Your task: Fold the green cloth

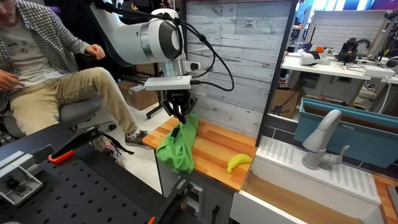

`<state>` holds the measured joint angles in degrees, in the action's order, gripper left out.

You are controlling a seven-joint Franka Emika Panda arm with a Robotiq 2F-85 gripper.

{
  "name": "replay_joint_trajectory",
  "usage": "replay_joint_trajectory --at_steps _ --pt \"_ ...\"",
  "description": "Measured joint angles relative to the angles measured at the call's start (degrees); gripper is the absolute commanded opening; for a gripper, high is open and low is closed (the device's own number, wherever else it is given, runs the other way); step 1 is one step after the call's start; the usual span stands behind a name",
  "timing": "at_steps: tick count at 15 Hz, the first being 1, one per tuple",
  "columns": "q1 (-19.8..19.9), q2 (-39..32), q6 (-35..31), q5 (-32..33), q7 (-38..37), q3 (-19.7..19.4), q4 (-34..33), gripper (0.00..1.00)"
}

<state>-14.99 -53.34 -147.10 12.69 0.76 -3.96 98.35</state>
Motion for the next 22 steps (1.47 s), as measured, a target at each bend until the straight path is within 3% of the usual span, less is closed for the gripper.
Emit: replay_joint_trajectory --at_steps 9,14,15,16,22 --pt "0.66 -11.13 13.03 0.00 7.57 2.38 -17.34 0.02" --pt "1.05 -16.34 15.04 0.01 9.46 2.43 -23.88 0.02" --pt "1.15 -17.13 15.04 0.01 9.60 2.43 -24.67 0.33" --pt "1.18 -17.56 15.16 0.07 9.64 2.43 -25.24 0.34" --pt "1.21 -17.81 15.23 0.23 9.64 2.49 -25.35 0.76"
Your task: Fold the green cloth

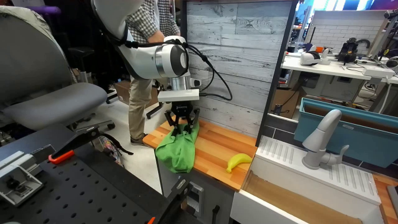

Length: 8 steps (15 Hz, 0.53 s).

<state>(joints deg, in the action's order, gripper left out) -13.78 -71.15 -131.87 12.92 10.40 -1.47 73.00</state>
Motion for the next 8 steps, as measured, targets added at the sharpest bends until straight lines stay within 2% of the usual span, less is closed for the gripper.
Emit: replay_joint_trajectory --at_steps 3,8 --pt "0.20 -0.22 0.00 0.01 0.00 -0.01 0.00 0.98" --pt "1.17 -0.78 -0.06 0.00 0.00 0.00 -0.09 1.00"
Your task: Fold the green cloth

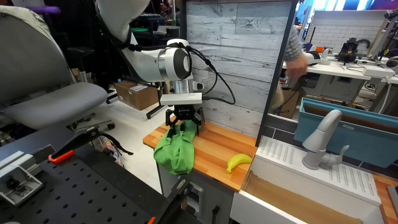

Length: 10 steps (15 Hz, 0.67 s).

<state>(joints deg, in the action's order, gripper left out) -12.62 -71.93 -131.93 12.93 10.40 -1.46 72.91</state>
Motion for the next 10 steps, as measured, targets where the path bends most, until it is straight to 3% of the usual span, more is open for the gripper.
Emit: replay_joint_trajectory --at_steps 6,10 --pt "0.74 0.05 -1.46 -0.13 -0.30 0.04 0.58 1.00" --pt "1.42 1.10 -7.47 -0.27 -1.47 0.04 4.21 1.00"
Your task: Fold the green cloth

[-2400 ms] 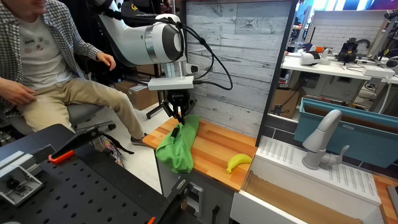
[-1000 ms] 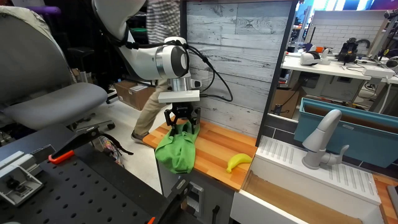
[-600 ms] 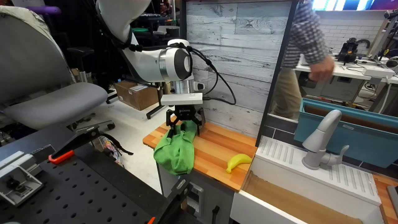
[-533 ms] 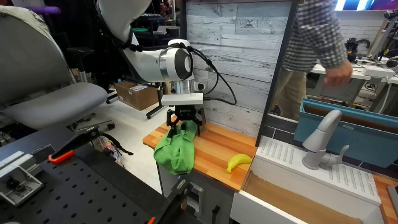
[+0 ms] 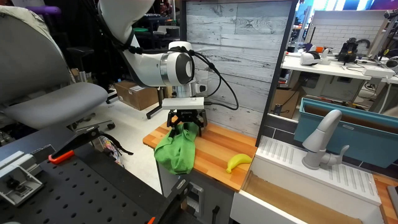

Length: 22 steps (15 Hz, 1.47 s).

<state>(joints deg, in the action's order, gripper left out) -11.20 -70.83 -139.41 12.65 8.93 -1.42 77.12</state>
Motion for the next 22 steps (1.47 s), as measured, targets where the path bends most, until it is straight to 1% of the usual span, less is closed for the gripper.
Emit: replay_joint_trajectory --at_steps 6,9,11,17,22 --pt "1.31 4.18 -15.34 0.00 -3.75 -0.10 11.20 1.00" --pt "1.80 6.26 -20.05 -0.01 -5.14 -0.13 15.52 1.00" --pt "2.08 7.77 -21.42 -0.19 -5.61 -0.12 17.74 1.00" --pt "2.87 13.93 -21.58 -1.01 -6.05 0.20 23.05 1.00" --pt "3.10 16.99 -21.38 -1.63 -6.30 0.24 25.39 1.00"
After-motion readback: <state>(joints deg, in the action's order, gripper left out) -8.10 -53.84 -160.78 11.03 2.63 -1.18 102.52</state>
